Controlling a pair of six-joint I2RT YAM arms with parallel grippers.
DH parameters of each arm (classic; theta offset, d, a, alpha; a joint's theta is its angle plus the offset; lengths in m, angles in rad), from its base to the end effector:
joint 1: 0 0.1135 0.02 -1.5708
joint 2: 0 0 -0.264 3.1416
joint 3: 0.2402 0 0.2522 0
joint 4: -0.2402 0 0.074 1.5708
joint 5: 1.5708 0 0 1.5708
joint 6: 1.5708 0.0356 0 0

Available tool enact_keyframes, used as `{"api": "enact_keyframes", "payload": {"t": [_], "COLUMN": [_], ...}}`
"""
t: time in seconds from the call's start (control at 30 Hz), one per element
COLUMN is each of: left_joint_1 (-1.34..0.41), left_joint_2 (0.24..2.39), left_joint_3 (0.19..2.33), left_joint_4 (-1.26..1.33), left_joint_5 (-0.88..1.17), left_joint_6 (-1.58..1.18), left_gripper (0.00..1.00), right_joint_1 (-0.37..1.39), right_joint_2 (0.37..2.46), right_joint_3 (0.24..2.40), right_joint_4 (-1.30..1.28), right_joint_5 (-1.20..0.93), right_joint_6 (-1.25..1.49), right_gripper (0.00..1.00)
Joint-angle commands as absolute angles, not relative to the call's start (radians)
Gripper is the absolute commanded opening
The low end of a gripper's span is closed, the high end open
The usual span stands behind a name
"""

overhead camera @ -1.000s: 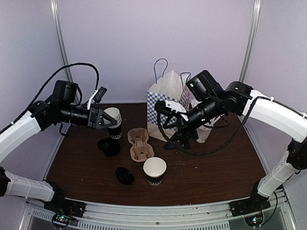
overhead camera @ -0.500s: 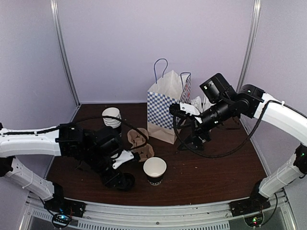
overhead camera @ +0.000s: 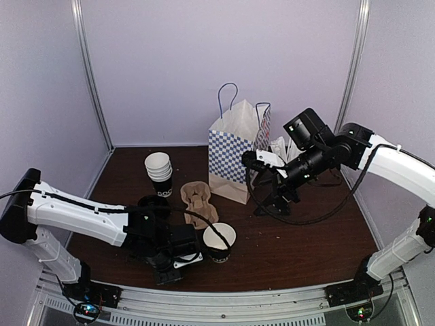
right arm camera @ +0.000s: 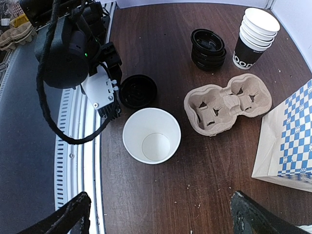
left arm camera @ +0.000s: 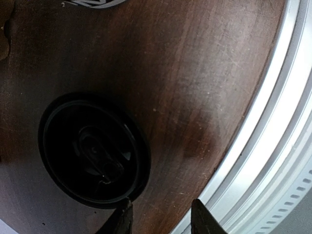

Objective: Pack the takeout coffee

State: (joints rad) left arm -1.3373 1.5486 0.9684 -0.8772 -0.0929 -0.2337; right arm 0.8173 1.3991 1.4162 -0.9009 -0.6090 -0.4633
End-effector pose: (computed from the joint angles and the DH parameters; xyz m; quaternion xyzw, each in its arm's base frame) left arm 0.0644 -0.2564 0.1846 0.5206 0.8507 -0.0073 0.0728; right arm 0.1796 0.2212 0.3580 -0.6176 0.6600 0.3345 0.2666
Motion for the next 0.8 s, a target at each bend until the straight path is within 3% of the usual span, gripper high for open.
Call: {"api": "enact_keyframes", "payload": {"t": [0.0,0.23,0.47,0.77], "left_joint_1": [-1.341,-1.34,-1.341,-1.345], "left_joint_2": [1.564,1.579,1.612,1.469], "left_joint_3": [0.953,0.911,0.899,0.93], "left_joint_4": [-0.813,-0.766,-0.755,-0.84], "left_joint_5": [-0.144,-0.169,-0.186,-0.177], "left_joint_6": [-0.204,-0.187,-0.194,-0.202], "left_gripper": [0.41,0.35,0.21,0.11], "right_joint_1": [0.81,0.81,0.81,0.81], "right_joint_2": [1.381,1.398,1.405,1.409], "right_joint_3": [1.405,1.408,1.408,1.408], "right_joint_4": [-0.88,-0.873,-0.871,-0.876], "right_joint_5": [-0.616,-0.629,-0.626,-0.621], "right_joint_6": [-0.45,-0.443,-0.44,-0.438], "right_gripper": [0.99,0.99,0.99,0.99]}}
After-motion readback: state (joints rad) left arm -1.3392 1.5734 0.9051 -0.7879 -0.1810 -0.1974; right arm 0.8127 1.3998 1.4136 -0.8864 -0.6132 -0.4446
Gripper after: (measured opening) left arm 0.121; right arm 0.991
